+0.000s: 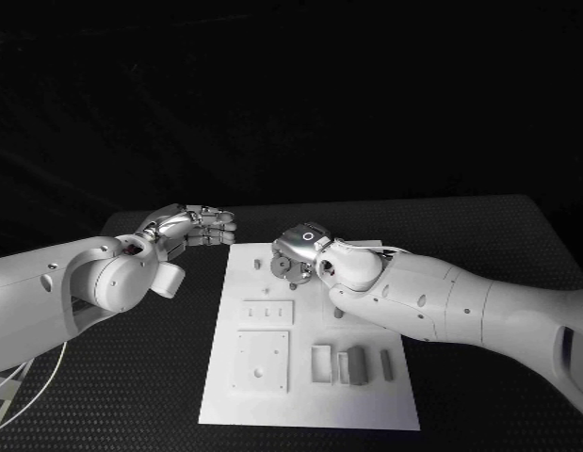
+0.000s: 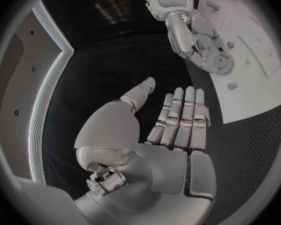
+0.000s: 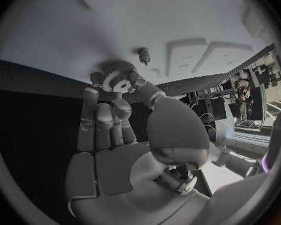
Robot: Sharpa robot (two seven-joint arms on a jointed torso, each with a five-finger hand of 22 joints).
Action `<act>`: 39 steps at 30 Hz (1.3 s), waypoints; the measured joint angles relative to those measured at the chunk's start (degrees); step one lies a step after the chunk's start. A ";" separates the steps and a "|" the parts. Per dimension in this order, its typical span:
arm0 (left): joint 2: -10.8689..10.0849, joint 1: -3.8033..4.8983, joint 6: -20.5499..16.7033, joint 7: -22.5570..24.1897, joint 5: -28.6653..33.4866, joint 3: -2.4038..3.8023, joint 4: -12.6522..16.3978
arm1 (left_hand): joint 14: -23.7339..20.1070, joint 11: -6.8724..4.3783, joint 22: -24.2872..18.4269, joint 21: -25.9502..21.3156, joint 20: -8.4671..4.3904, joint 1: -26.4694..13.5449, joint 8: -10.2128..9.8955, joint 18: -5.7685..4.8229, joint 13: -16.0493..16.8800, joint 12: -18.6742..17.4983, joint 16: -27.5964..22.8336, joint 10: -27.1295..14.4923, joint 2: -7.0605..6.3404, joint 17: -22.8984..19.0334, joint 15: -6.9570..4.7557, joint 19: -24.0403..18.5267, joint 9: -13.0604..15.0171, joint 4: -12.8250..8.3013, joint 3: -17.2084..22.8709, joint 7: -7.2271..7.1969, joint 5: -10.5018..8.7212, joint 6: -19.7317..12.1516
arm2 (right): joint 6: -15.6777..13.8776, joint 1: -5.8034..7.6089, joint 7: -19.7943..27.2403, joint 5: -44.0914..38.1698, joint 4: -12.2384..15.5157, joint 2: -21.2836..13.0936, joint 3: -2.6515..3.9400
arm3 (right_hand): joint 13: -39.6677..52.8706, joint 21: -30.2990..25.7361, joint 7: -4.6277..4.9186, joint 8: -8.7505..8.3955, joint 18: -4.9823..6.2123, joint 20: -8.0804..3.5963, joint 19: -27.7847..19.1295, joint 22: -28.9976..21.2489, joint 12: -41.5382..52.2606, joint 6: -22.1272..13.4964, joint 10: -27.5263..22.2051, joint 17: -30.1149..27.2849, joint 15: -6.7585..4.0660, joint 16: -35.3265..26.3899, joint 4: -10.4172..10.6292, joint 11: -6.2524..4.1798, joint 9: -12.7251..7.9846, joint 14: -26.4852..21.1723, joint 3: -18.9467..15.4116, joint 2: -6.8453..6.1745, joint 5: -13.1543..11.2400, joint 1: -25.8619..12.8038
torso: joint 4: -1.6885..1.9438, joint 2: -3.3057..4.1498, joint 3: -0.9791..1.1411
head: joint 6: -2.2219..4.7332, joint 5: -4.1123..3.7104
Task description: Assemble the parts on the task board
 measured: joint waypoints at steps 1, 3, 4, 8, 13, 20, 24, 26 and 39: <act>-0.01 0.00 0.00 -0.01 0.00 0.00 0.00 | 0.00 0.00 0.00 0.00 0.00 0.00 0.00 0.00 0.00 0.00 0.00 0.00 0.00 0.00 0.00 0.00 0.00 0.00 0.00 0.00 0.00 0.00 | 0.00 0.00 0.02 0.05 -0.06 0.04 0.00 | 0.00 0.00 0.00 0.00 -0.01 0.00 0.00 0.00 0.00 0.00 0.00 -0.04 0.00 0.00 0.00 0.00 0.01 0.00 0.00 0.00 0.00 0.00 | 0.02 0.00 0.00 | 0.00 0.00; -0.02 0.00 0.01 -0.02 0.00 0.00 -0.01 | 0.00 0.00 0.00 0.00 0.00 0.00 0.00 0.00 0.00 0.00 0.00 0.00 0.00 0.00 0.00 0.00 0.00 0.00 0.00 0.00 0.00 0.00 | 0.00 -0.01 0.05 0.13 -0.11 0.07 0.00 | 0.00 0.00 0.00 -0.02 0.00 0.00 0.00 0.00 0.00 0.01 0.00 -0.04 0.08 0.00 0.00 0.00 0.04 0.08 0.00 0.01 0.00 0.01 | 0.03 0.00 0.00 | -0.03 0.00; -0.02 0.00 0.01 -0.02 0.00 0.00 -0.02 | 0.00 0.00 0.00 0.00 0.00 0.00 0.00 0.00 0.00 0.00 0.00 0.00 0.00 0.00 0.00 0.00 0.00 0.00 0.00 0.00 0.00 0.00 | 0.00 -0.01 0.06 0.17 -0.13 0.08 0.00 | 0.00 0.00 0.00 -0.03 0.00 0.00 0.00 0.00 0.00 0.01 0.01 -0.05 0.08 0.00 0.00 0.00 0.04 0.08 0.00 0.01 0.00 0.01 | 0.04 0.00 -0.01 | -0.03 0.00; -0.02 0.00 0.02 -0.05 0.00 0.00 -0.02 | 0.00 0.00 0.00 0.00 0.00 0.00 0.00 0.00 0.00 0.00 0.00 0.00 0.00 0.00 0.00 0.00 0.00 0.00 0.00 0.00 0.00 0.00 | 0.00 -0.01 0.13 0.41 -0.30 0.21 0.00 | -0.06 0.00 0.00 -0.13 0.00 0.00 0.00 0.00 -0.22 0.01 0.01 -0.11 0.08 0.00 0.00 0.00 0.06 0.08 0.00 0.01 0.00 0.01 | 0.05 0.00 -0.03 | -0.03 -0.03; -0.01 0.00 0.06 -0.10 0.00 0.00 -0.02 | 0.00 0.00 0.01 0.00 0.00 0.00 0.00 0.00 0.01 0.00 0.00 0.00 0.00 -0.01 0.00 0.00 0.00 0.00 0.00 0.00 0.00 0.00 | 0.01 -0.02 0.27 0.71 -0.52 0.28 0.00 | -0.15 -0.01 0.37 -0.50 0.00 0.00 0.00 0.05 -0.48 -0.35 0.01 -0.19 0.09 0.00 0.00 0.00 0.10 0.08 0.00 0.02 0.00 0.02 | 0.09 0.01 -0.04 | -0.02 -0.05; -0.04 0.00 0.08 -0.14 0.00 0.00 -0.07 | 0.00 0.00 0.01 -0.22 0.00 0.00 0.00 0.00 0.01 0.00 0.00 0.00 0.00 0.05 0.00 0.00 -0.04 0.00 0.00 0.00 0.00 0.00 | 0.01 -0.04 0.65 1.53 -0.53 0.20 -0.01 | -0.41 -0.48 2.32 -2.74 -0.03 0.00 0.00 0.04 -0.74 -2.31 -0.03 -0.37 0.53 0.00 0.05 0.85 -1.04 -0.27 0.04 -0.62 0.00 0.60 | 0.08 0.01 -0.04 | -0.04 -0.05; -0.04 0.00 0.08 -0.17 0.00 0.00 -0.10 | 0.00 0.00 0.01 -0.23 0.00 0.00 0.00 0.00 -0.05 0.00 -0.22 0.00 0.00 0.04 0.00 0.00 -0.05 0.00 0.00 0.00 0.00 0.00 | 0.00 -0.04 0.70 2.11 -0.48 -0.12 -0.02 | -0.45 -0.54 2.72 -3.95 -0.15 0.13 0.11 0.04 -0.97 -4.60 -0.14 -0.48 1.02 -0.22 0.16 1.36 -1.76 -0.25 0.16 -1.59 0.01 -0.09 | 0.04 0.01 -0.03 | -0.10 -0.02; -0.05 0.00 0.08 -0.19 0.00 0.00 -0.13 | 0.00 0.00 0.01 -0.23 0.00 0.00 -0.23 0.00 -0.04 0.00 -0.22 0.00 0.00 0.04 0.00 0.00 -0.05 0.00 0.00 0.00 0.00 0.00 | 0.00 -0.04 0.70 2.41 -0.54 -0.36 -0.02 | -0.51 -0.78 2.69 -4.22 -0.15 0.21 0.20 0.04 -0.96 -5.17 -0.16 -0.48 1.19 -0.22 0.17 1.38 -1.92 -0.42 0.18 -1.88 0.01 -0.38 | 0.02 0.01 -0.01 | -0.12 0.01; 0.02 0.00 0.08 -0.25 0.00 -0.01 -0.41 | 0.00 0.00 -0.04 -0.22 0.00 0.00 -0.23 0.00 -0.04 0.00 -0.22 0.00 0.00 0.09 0.00 0.00 -0.09 0.00 0.00 0.00 -0.22 0.00 | 0.07 -0.03 0.68 3.95 0.02 -1.28 -0.02 | -0.50 -0.79 2.72 -4.28 -0.17 0.21 0.20 0.03 -0.96 -5.28 -0.23 -0.54 1.21 -0.22 0.63 1.45 -2.00 -0.43 0.64 -2.34 0.01 -0.87 | 0.02 -0.02 0.00 | -0.35 0.05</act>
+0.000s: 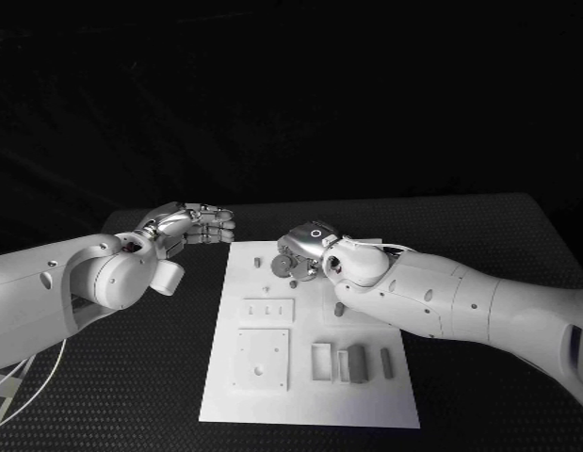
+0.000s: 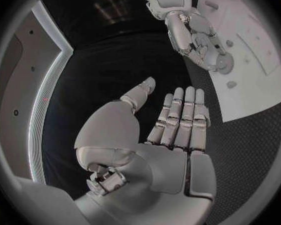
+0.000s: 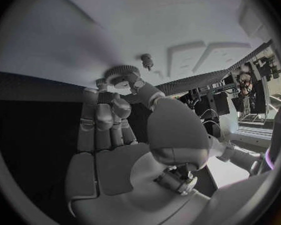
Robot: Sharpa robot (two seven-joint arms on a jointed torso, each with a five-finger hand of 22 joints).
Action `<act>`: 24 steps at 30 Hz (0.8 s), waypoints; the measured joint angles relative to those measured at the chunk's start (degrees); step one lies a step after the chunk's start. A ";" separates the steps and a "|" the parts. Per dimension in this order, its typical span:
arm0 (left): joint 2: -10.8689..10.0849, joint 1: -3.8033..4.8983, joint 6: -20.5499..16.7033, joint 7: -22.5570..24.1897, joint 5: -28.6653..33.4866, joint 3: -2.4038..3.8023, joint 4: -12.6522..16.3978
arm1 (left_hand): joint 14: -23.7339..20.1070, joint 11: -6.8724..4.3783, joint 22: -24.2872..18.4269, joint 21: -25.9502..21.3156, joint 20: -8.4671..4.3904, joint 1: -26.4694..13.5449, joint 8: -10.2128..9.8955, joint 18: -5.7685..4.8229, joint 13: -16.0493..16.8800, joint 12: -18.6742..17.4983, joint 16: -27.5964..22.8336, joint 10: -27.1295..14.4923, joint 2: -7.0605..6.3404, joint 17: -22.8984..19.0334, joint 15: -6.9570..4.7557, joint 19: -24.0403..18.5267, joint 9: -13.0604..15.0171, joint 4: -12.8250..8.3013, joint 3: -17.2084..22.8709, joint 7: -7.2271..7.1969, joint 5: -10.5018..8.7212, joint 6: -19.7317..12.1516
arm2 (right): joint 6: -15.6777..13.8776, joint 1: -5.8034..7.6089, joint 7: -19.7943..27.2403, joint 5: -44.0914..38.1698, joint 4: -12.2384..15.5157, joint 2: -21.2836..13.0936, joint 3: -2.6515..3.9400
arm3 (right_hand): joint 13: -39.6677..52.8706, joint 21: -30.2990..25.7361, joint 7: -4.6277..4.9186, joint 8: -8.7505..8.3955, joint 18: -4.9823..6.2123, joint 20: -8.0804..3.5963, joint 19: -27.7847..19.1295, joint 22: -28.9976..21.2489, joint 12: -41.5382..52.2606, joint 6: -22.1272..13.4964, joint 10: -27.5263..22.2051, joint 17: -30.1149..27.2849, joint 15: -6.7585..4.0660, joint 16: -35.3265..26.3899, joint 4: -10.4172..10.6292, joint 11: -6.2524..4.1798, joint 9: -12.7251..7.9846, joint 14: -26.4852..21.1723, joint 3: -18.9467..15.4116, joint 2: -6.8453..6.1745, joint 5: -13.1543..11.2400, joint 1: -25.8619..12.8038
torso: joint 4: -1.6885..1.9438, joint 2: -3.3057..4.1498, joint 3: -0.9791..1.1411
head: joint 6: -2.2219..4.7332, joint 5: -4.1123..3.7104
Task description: Assemble the parts on the task board
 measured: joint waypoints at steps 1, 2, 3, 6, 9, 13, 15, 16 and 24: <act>-0.01 0.00 0.00 0.00 0.00 0.00 0.00 | 0.00 0.00 0.00 0.00 0.00 0.00 0.00 0.00 0.00 0.00 0.00 0.00 0.00 0.00 0.00 0.00 0.00 0.00 0.00 0.00 0.00 0.00 | 0.05 0.00 0.02 0.14 -0.03 -0.02 0.00 | 0.00 0.00 0.16 0.00 -0.01 0.14 0.14 0.00 0.00 0.17 -0.02 0.00 0.00 0.00 0.00 0.01 0.00 0.00 0.00 0.11 0.00 -0.19 | 0.00 0.00 0.00 | -0.03 0.00; -0.01 0.00 0.00 -0.01 0.00 0.00 0.00 | 0.00 0.00 0.00 0.00 0.00 0.00 0.00 0.00 0.00 0.00 0.00 0.00 0.00 0.00 0.00 0.00 0.00 0.00 0.00 0.00 0.00 0.00 | 0.12 0.00 0.05 0.36 -0.06 -0.03 0.00 | 0.00 0.00 0.27 0.00 -0.11 0.20 0.20 0.00 0.00 0.27 -0.12 -0.01 0.00 0.00 0.04 0.11 0.00 0.00 -0.01 0.28 0.00 -0.37 | 0.00 0.00 0.00 | -0.05 0.00; -0.01 0.00 0.00 -0.01 0.00 0.00 0.00 | 0.00 0.00 0.00 0.00 0.00 0.00 0.00 0.00 0.00 0.00 0.00 0.00 0.00 0.00 0.00 0.00 0.00 0.00 0.00 0.00 0.00 0.00 | 0.16 0.00 0.08 0.51 -0.06 -0.05 0.00 | 0.00 0.00 0.36 0.06 -0.22 0.20 0.20 0.00 0.00 0.37 -0.21 -0.05 0.01 0.00 0.35 0.20 0.00 0.00 0.01 0.43 0.00 -0.52 | -0.01 0.00 0.00 | -0.08 0.00; -0.01 0.00 0.00 -0.02 0.00 0.00 -0.01 | 0.00 0.00 0.00 0.00 0.00 -0.20 0.00 0.00 0.00 0.00 0.00 0.00 0.20 -0.01 0.00 0.00 0.00 0.00 0.00 0.00 0.00 0.00 | 0.17 0.00 0.17 1.04 0.39 -0.50 0.00 | 0.00 0.00 0.46 0.25 0.18 0.20 0.20 0.00 0.00 0.47 -0.21 -0.06 0.02 0.00 0.67 0.20 0.00 0.00 0.02 0.57 0.00 -1.10 | -0.02 0.01 0.00 | -0.08 0.00; -0.09 0.00 0.01 -0.03 0.00 0.00 -0.05 | 0.00 0.00 0.01 0.00 0.00 -0.20 0.00 0.00 0.00 0.00 0.00 0.00 0.20 -0.01 0.00 0.00 0.00 0.00 0.00 0.00 0.00 0.00 | -0.05 0.02 0.24 1.65 2.04 -2.00 0.03 | 0.00 0.00 0.46 0.25 0.53 0.20 0.20 -0.01 0.00 0.49 -0.21 -0.06 0.02 0.00 0.86 0.20 0.00 0.00 0.01 0.27 0.00 -1.45 | -0.03 0.01 -0.01 | 0.02 0.02; -0.59 0.00 0.01 -0.05 0.00 0.00 -0.04 | 0.00 0.00 0.01 0.00 0.00 -0.20 0.00 0.00 0.00 0.00 0.00 0.00 0.20 -0.01 0.00 0.00 0.00 0.00 0.00 0.00 0.00 0.00 | -0.47 0.09 0.25 2.42 4.59 -4.26 0.96 | -0.04 0.00 0.25 0.25 0.57 0.20 0.20 -0.01 0.00 0.70 -0.20 -0.09 0.02 0.00 1.11 0.20 0.00 0.01 0.14 0.23 0.00 -1.91 | -0.03 -0.01 0.03 | 0.26 0.03; -0.73 0.01 0.01 -0.05 0.00 0.00 -0.04 | 0.00 0.00 0.01 0.00 0.00 -0.20 0.00 0.00 0.00 0.00 0.00 0.00 0.20 -0.01 0.00 0.00 0.01 0.00 0.00 0.00 0.00 0.00 | -0.72 0.53 0.25 3.03 6.42 -5.64 1.63 | -0.06 0.00 0.25 0.25 0.58 0.20 0.20 -0.01 0.00 0.71 -0.20 -0.13 0.02 0.00 1.23 0.20 0.00 0.01 0.26 0.14 0.00 -2.01 | -0.03 -0.01 0.03 | 0.37 0.03; -0.80 0.01 0.01 -0.05 0.00 0.00 -0.05 | 0.00 0.00 0.01 0.00 0.00 -0.20 0.00 0.00 0.00 0.00 0.00 0.00 0.20 -0.01 0.00 0.00 0.01 0.10 -0.10 0.00 0.00 0.00 | -0.83 0.78 0.25 3.30 7.22 -6.21 1.90 | -0.06 0.00 0.25 0.25 0.57 0.20 0.20 -0.01 0.00 0.71 -0.20 -0.13 0.02 0.00 1.44 0.20 0.00 0.01 0.28 -0.11 0.00 -2.25 | -0.04 0.00 0.03 | 0.44 0.03; -1.01 0.00 0.00 -0.05 0.00 -0.01 -0.33 | 0.00 0.00 0.01 0.00 0.00 -0.20 0.00 0.00 -0.04 -0.22 0.00 0.00 0.20 0.04 0.00 0.00 0.01 0.15 -0.15 0.00 0.00 0.00 | -1.73 1.92 0.35 6.18 11.80 -11.41 4.79 | -0.13 0.00 0.18 0.29 0.56 0.20 0.20 -0.01 0.01 0.78 -0.20 -0.19 0.02 0.00 1.76 0.20 0.01 0.01 0.48 -0.33 0.00 -2.47 | -0.61 0.02 0.32 | 1.18 0.16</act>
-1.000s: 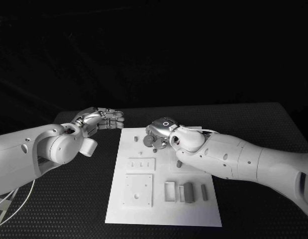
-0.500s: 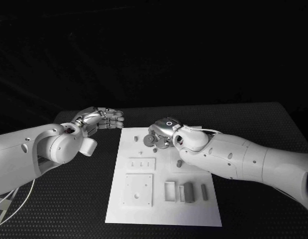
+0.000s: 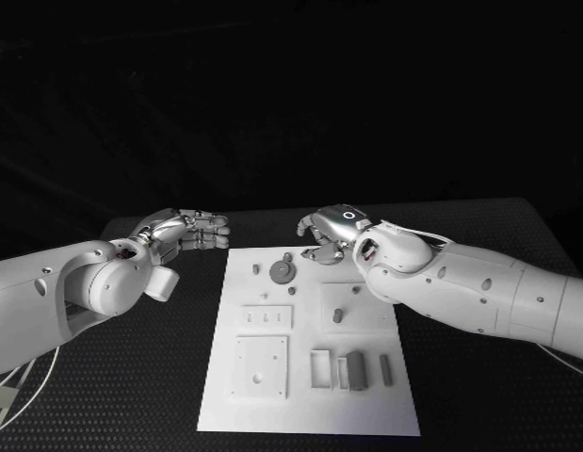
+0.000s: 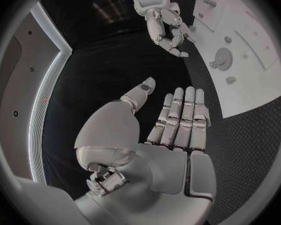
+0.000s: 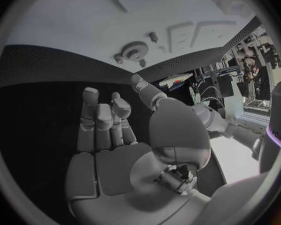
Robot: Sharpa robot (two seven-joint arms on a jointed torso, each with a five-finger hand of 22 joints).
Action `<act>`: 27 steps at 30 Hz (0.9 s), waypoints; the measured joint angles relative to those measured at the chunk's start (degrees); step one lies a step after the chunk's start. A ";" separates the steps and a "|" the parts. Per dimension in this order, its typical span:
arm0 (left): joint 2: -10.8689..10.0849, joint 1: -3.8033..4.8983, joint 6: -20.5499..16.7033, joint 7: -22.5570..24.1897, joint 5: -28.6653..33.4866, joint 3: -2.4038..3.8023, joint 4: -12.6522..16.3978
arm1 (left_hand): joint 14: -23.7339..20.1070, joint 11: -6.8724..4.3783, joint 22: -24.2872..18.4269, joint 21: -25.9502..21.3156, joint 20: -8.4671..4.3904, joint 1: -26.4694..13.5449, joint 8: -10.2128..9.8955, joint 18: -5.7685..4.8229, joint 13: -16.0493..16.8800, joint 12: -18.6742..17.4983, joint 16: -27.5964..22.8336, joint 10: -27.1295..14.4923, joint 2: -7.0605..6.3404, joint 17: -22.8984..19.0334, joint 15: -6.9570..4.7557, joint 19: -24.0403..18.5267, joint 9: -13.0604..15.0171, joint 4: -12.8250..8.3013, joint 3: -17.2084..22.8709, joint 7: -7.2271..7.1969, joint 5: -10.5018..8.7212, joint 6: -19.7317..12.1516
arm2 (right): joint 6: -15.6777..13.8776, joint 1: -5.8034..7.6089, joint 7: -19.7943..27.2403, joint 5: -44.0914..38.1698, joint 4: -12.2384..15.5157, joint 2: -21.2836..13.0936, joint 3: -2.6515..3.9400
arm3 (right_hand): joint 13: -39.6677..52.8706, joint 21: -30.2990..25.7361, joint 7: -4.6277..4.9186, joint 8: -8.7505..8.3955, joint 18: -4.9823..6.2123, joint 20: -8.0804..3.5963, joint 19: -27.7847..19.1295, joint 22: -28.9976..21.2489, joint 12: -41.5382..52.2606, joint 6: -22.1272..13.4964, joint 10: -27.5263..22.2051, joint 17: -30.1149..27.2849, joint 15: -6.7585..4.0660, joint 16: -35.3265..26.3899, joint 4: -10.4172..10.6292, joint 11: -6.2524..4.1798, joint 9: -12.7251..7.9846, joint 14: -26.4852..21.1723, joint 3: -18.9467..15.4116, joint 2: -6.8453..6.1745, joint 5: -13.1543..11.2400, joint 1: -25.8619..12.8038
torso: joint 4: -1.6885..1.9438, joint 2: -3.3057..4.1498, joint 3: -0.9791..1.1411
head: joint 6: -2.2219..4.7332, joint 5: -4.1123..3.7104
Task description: Assemble the parts on the task board
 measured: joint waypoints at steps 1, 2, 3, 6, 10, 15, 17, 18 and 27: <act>0.00 0.00 0.00 0.00 0.00 0.00 -0.08 | 0.00 0.00 0.00 0.00 0.00 0.00 0.00 0.00 0.00 0.00 0.00 0.00 0.00 0.00 0.00 0.00 0.00 0.00 0.00 0.00 0.00 0.00 | -0.06 0.03 0.07 0.43 0.29 -0.70 0.41 | 0.00 -0.01 0.01 0.19 0.00 0.00 0.00 0.00 0.00 0.01 0.00 0.00 0.00 0.00 0.14 0.00 0.00 0.00 0.14 0.00 0.00 0.00 | -0.10 0.00 0.04 | 0.08 0.01; 0.01 0.00 0.00 0.00 0.00 0.00 -0.19 | 0.00 0.00 0.00 0.00 0.00 0.00 0.00 0.00 0.00 0.00 0.00 0.00 0.00 0.00 0.00 0.00 0.00 0.00 0.00 0.00 0.00 0.00 | -0.13 0.09 0.15 0.89 0.53 -1.42 0.77 | 0.00 -0.21 0.09 0.19 -0.01 0.00 0.00 0.00 0.00 0.09 0.00 0.00 0.00 0.00 0.14 0.00 0.00 0.00 0.14 0.00 0.00 0.00 | -0.24 0.00 0.11 | 0.16 0.05; 0.02 0.00 0.00 0.00 0.00 0.00 -0.33 | 0.00 0.00 0.00 0.00 0.00 0.00 0.00 0.00 0.00 0.00 0.00 0.00 0.00 0.00 0.00 0.00 0.00 0.00 0.00 0.00 0.00 0.00 | -0.18 0.19 0.27 1.53 0.70 -2.29 1.16 | 0.00 -0.21 0.09 0.19 -0.01 0.00 0.00 0.00 0.00 0.18 0.00 0.00 0.00 0.00 0.14 0.00 0.00 0.00 0.14 0.00 0.00 0.00 | -0.33 -0.01 0.14 | 0.20 0.06; 0.03 0.00 0.00 0.01 0.00 0.00 -0.61 | 0.00 0.00 -0.01 0.00 0.00 0.00 0.00 0.01 0.00 0.00 0.00 0.00 0.00 0.00 0.00 0.00 -0.05 0.00 0.00 0.00 0.00 0.00 | -0.17 0.58 0.71 3.57 0.77 -3.94 1.83 | 0.00 -0.21 0.02 0.19 -0.02 0.00 0.00 0.00 0.00 0.42 0.00 -0.06 0.05 0.00 0.14 0.00 0.00 0.05 0.14 0.00 0.00 0.00 | -0.55 -0.04 0.25 | 0.37 0.08; 0.03 0.00 0.02 0.07 0.01 0.00 -0.96 | 0.00 0.00 -0.06 0.00 0.00 0.00 0.00 0.01 0.00 0.00 0.00 0.00 0.00 0.04 0.00 0.00 -0.05 0.00 0.00 0.00 0.00 0.00 | 0.13 1.33 1.88 7.30 0.42 -6.25 2.12 | 0.00 -0.21 0.03 0.25 -0.04 0.00 0.00 0.00 0.00 0.43 0.00 -0.08 0.08 0.00 -0.04 0.00 0.00 0.08 0.33 -0.27 0.00 0.28 | -0.87 -0.15 0.43 | 0.62 -0.02; 0.06 0.00 0.13 0.11 0.01 -0.01 -1.16 | 0.00 0.00 -0.05 0.00 0.00 0.00 0.00 0.00 0.01 0.00 -0.22 0.00 0.00 0.06 0.00 0.00 -0.04 0.00 0.00 0.00 0.00 0.42 | 1.37 1.41 3.52 10.85 -0.82 -7.96 2.10 | -0.07 -0.54 0.03 0.40 -0.06 0.00 0.00 -0.01 0.00 0.43 0.00 -0.18 0.27 0.00 -0.34 0.00 0.01 -0.11 0.62 -0.41 0.00 0.41 | -1.42 -0.25 0.68 | 0.76 -0.01; 0.06 0.00 0.24 0.12 0.01 -0.03 -1.22 | 0.00 0.00 -0.05 0.00 0.00 0.00 0.00 0.01 0.01 0.00 -0.22 0.00 0.00 0.14 0.00 0.00 -0.04 0.00 0.00 0.00 0.00 0.42 | 2.05 1.40 4.24 11.92 -1.45 -8.19 2.08 | -0.07 -0.54 0.03 0.40 -0.07 0.00 0.00 -0.01 0.00 0.43 0.00 -0.18 0.27 0.00 -0.34 0.00 0.00 -0.11 0.62 -0.41 0.00 0.41 | -1.60 -0.30 0.76 | 0.80 -0.01; 0.05 0.00 0.30 0.12 0.01 -0.04 -1.27 | 0.00 0.00 -0.05 0.00 0.00 0.00 0.00 0.01 0.01 0.00 -0.22 0.00 0.00 0.14 0.00 0.00 -0.04 0.00 0.00 0.19 0.00 0.61 | 2.36 1.40 4.55 12.29 -1.68 -8.27 2.08 | -0.07 -0.54 0.02 0.40 -0.08 0.00 0.00 -0.01 0.00 0.43 -0.01 -0.18 0.27 0.00 -0.34 0.00 0.00 -0.11 0.63 -0.41 0.00 0.41 | -1.73 -0.34 0.83 | 0.81 -0.01; 0.14 0.00 0.82 0.18 0.01 -0.05 -1.61 | 0.00 0.00 -0.05 0.00 0.00 0.00 0.00 0.00 0.01 0.00 -0.22 0.00 0.00 0.20 0.00 0.00 -0.04 0.00 0.00 0.00 0.00 0.82 | 5.50 1.37 8.53 16.04 -5.33 -9.63 2.05 | -0.12 -0.81 0.02 0.39 -0.42 0.34 -0.35 -0.01 -0.04 0.42 -0.74 -0.31 0.57 -0.19 -0.50 0.30 -0.20 -0.68 0.46 -0.87 0.00 -0.06 | -1.94 -0.44 0.97 | 1.03 -0.94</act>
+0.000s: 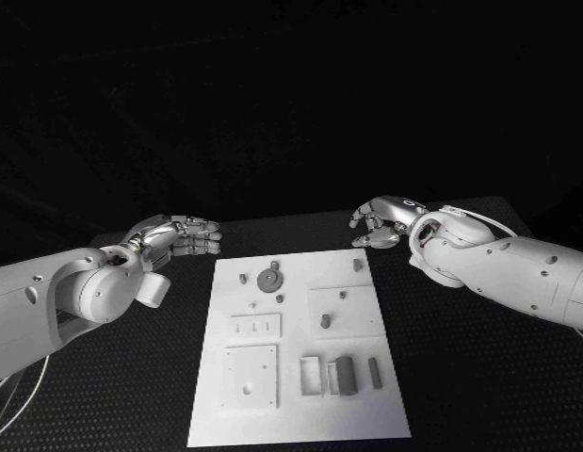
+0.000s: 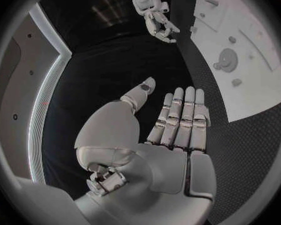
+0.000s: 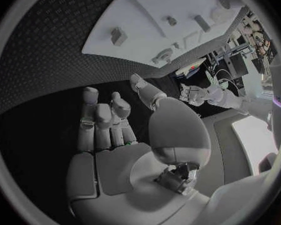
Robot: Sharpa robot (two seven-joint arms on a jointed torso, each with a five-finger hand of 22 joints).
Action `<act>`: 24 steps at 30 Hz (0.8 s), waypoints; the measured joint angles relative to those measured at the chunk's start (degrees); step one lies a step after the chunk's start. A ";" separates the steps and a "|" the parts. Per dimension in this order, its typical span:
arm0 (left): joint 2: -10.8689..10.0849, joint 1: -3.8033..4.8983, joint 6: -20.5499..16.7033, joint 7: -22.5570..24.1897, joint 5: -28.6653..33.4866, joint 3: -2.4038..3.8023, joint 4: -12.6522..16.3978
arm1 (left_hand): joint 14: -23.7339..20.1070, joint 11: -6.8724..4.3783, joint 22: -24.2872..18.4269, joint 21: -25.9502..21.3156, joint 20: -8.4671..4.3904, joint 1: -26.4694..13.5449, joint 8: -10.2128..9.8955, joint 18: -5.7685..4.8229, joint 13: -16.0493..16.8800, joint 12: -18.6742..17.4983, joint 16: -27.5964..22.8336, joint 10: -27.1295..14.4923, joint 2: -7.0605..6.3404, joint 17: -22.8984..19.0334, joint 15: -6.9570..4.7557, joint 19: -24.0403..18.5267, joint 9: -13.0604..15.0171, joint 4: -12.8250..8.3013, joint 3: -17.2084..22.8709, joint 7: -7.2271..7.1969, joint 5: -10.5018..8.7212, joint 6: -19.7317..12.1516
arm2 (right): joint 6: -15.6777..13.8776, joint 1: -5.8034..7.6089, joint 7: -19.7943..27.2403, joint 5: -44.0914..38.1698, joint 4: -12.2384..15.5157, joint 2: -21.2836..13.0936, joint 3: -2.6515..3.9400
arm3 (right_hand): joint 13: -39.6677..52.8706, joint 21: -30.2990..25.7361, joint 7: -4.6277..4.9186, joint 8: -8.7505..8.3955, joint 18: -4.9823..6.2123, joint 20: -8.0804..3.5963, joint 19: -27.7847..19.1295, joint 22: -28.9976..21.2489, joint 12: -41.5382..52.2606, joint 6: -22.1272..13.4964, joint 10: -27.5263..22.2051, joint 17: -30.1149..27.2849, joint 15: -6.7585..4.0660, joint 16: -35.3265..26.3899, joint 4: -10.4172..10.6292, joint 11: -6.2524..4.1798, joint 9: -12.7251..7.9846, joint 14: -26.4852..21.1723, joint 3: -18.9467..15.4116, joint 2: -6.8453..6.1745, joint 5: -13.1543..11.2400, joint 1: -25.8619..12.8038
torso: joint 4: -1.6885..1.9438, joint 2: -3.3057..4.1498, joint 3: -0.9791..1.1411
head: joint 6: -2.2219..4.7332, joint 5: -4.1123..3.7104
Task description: Assemble the parts on the task board
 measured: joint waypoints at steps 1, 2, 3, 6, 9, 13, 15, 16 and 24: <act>-0.02 0.00 0.03 0.00 0.00 -0.01 -0.02 | 0.00 0.00 0.00 0.00 0.00 0.00 0.00 0.00 0.00 0.00 0.00 0.00 0.00 0.00 0.00 0.00 0.00 0.00 0.00 0.00 0.00 0.00 | 0.30 -0.01 0.65 0.59 -0.39 -0.13 0.00 | 0.00 -0.03 0.00 0.00 0.00 0.16 -0.16 0.00 -0.19 0.00 -0.20 -0.02 -0.05 -0.10 0.00 0.01 -0.07 -0.15 0.00 -0.29 0.00 0.00 | 0.04 0.00 -0.04 | 0.07 -0.20; -0.03 0.00 0.05 0.01 0.00 -0.02 -0.03 | 0.00 0.00 0.00 0.00 0.00 0.00 0.00 0.00 0.00 0.00 0.00 0.00 0.00 0.00 0.00 0.00 0.00 0.00 0.00 0.00 0.00 0.00 | 0.56 -0.04 1.35 1.20 -0.73 -0.27 0.00 | 0.00 -0.24 0.01 0.00 -0.01 0.27 -0.27 0.00 -0.22 -0.02 -0.30 -0.02 -0.14 -0.10 0.00 0.11 -0.13 -0.24 0.00 -0.59 0.00 0.14 | 0.07 0.00 -0.04 | 0.11 -0.35; -0.04 0.00 0.08 0.01 0.00 -0.02 -0.05 | 0.00 0.00 0.00 0.00 0.00 0.00 0.00 0.00 0.00 0.00 0.00 0.00 0.00 0.00 0.00 0.00 0.00 0.00 0.00 0.00 0.00 0.00 | 0.80 -0.11 2.14 1.86 -1.05 -0.44 0.00 | 0.00 -0.29 0.10 -0.01 0.00 0.27 -0.27 0.00 -0.22 -0.14 -0.31 -0.02 -0.08 -0.10 0.00 0.11 -0.19 -0.48 0.00 -0.62 0.00 0.13 | 0.09 0.00 -0.07 | 0.15 -0.48; -0.07 -0.01 0.15 0.01 -0.01 -0.02 -0.09 | 0.00 0.00 0.00 0.00 0.00 0.00 0.00 0.00 0.00 0.00 0.00 0.00 0.00 0.00 0.00 0.00 0.00 0.00 0.00 0.00 0.00 0.00 | 1.39 -0.33 4.17 3.45 -1.86 -0.76 0.00 | 0.00 -0.39 0.10 -0.34 -0.01 0.28 -0.28 0.00 -0.22 -0.83 -0.53 -0.02 0.00 -0.09 0.00 -0.07 -0.28 -0.59 0.00 -0.74 0.00 0.25 | 0.13 0.01 -0.07 | 0.23 -0.84; -0.08 -0.01 0.21 0.02 -0.01 -0.02 -0.11 | 0.00 0.00 0.00 0.00 0.00 0.00 0.00 0.00 0.00 -0.21 0.00 0.00 0.00 -0.01 0.00 0.00 0.00 0.00 0.00 0.00 0.00 0.00 | 2.33 -0.49 6.28 4.93 -2.91 -0.89 0.00 | 0.00 -0.57 -0.07 -0.71 -0.01 0.44 -0.82 0.00 -0.25 -1.77 -1.25 -0.02 -0.12 -0.12 0.00 -0.21 -0.49 -1.11 0.00 -1.46 0.00 0.20 | 0.18 0.03 -0.10 | 0.41 -1.26; -0.09 -0.01 0.23 0.02 -0.03 -0.02 -0.09 | 0.00 0.00 -0.06 0.00 0.00 0.00 0.00 0.00 -0.01 -0.21 0.00 0.00 0.00 -0.01 0.00 0.00 0.00 0.00 0.00 0.00 0.00 0.00 | 3.32 -0.89 7.85 5.66 -4.23 -0.86 -0.07 | 0.00 -0.79 -0.36 -0.71 0.00 0.71 -1.14 0.00 -0.56 -2.43 -1.78 -0.08 -0.52 -0.47 0.16 -0.54 -0.52 -1.72 0.16 -1.72 0.00 0.40 | 0.31 0.05 -0.18 | 0.54 -1.52; -0.09 -0.01 0.23 0.02 -0.04 -0.02 -0.08 | 0.00 0.00 -0.06 0.00 0.00 0.00 0.00 0.00 -0.07 -0.21 0.00 0.00 0.00 0.03 0.00 0.00 0.01 0.00 0.00 0.00 0.00 0.00 | 3.74 -1.21 8.39 5.67 -5.13 -0.72 -0.25 | 0.00 -1.07 -0.72 -0.71 0.07 0.87 -1.71 0.00 -0.56 -2.84 -2.25 -0.08 -0.78 -0.47 0.16 -1.01 -0.52 -2.14 0.16 -1.94 0.00 0.62 | 0.38 0.07 -0.21 | 0.56 -1.60; -0.10 -0.01 0.23 0.02 -0.05 -0.02 -0.08 | 0.00 0.00 -0.06 0.00 0.00 0.00 0.00 0.00 -0.07 -0.21 0.00 0.00 0.00 0.05 0.00 0.00 0.00 0.00 0.00 0.00 0.00 0.00 | 3.92 -1.38 8.59 5.66 -5.48 -0.63 -0.32 | 0.00 -1.07 -0.66 -0.71 0.07 0.88 -1.71 0.00 -0.56 -2.90 -2.25 -0.08 -0.81 -0.47 0.16 -1.01 -0.52 -2.18 0.16 -1.94 0.00 0.62 | 0.40 0.07 -0.21 | 0.56 -1.68; -0.12 -0.01 0.22 -0.04 -0.06 -0.02 -0.32 | 0.00 0.20 -0.06 0.00 0.00 0.00 0.00 0.00 -0.07 -0.48 -0.22 -0.20 0.00 0.05 0.00 0.00 -0.07 0.00 0.00 0.00 0.00 0.00 | 4.43 -2.82 9.75 5.54 -7.61 0.56 -0.40 | -0.08 -2.22 -1.26 -0.71 0.08 1.90 -4.17 0.00 -1.67 -3.54 -4.39 -0.48 -1.33 -1.59 -0.87 -1.52 -0.36 -4.55 0.23 -1.85 0.00 1.18 | 0.40 0.06 -0.21 | 0.46 -1.95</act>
